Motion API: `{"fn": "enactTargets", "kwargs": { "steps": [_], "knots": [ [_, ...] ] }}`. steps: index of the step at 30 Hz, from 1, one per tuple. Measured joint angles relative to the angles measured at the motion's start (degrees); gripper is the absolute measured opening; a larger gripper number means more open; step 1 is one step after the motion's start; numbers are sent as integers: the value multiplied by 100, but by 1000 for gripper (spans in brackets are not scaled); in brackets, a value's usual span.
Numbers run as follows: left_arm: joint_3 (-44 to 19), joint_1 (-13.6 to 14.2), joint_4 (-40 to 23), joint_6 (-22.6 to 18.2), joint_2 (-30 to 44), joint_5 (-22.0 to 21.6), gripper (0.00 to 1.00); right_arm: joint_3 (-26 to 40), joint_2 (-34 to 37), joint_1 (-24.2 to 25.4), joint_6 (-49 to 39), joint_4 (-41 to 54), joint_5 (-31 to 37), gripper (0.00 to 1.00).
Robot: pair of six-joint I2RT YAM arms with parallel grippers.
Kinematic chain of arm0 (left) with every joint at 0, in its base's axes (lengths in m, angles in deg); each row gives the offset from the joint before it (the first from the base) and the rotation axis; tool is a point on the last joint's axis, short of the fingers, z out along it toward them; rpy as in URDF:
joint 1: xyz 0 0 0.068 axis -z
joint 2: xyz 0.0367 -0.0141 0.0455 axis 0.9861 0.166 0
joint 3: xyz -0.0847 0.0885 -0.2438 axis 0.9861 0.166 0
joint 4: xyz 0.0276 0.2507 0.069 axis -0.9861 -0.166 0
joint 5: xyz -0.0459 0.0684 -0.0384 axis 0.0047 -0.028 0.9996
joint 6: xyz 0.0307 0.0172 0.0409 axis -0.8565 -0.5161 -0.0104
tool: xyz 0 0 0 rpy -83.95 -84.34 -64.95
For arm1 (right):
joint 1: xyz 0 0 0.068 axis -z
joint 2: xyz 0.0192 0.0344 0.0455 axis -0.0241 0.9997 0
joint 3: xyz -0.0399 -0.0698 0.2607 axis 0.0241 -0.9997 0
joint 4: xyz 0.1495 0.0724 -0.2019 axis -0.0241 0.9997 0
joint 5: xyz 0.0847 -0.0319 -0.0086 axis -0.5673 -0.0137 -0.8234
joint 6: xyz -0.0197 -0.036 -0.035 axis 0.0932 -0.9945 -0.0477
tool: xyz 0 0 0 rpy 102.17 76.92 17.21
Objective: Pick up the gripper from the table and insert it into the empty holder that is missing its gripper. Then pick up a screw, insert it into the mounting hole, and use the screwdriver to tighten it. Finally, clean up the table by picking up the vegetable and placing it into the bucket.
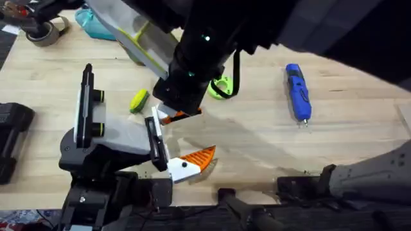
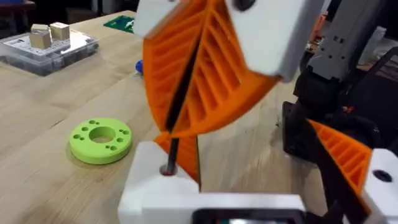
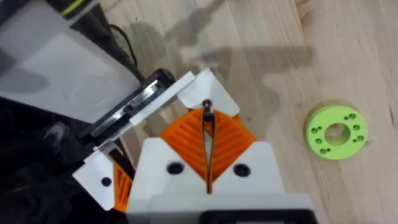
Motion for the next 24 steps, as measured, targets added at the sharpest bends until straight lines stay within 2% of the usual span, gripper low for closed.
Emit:
{"fn": "enactTargets", "kwargs": {
  "steps": [24],
  "knots": [
    [0, 0, -4, 52, 0, 4, 986, 20, 315, -55, -2, 33, 0, 7]
  ]
}}
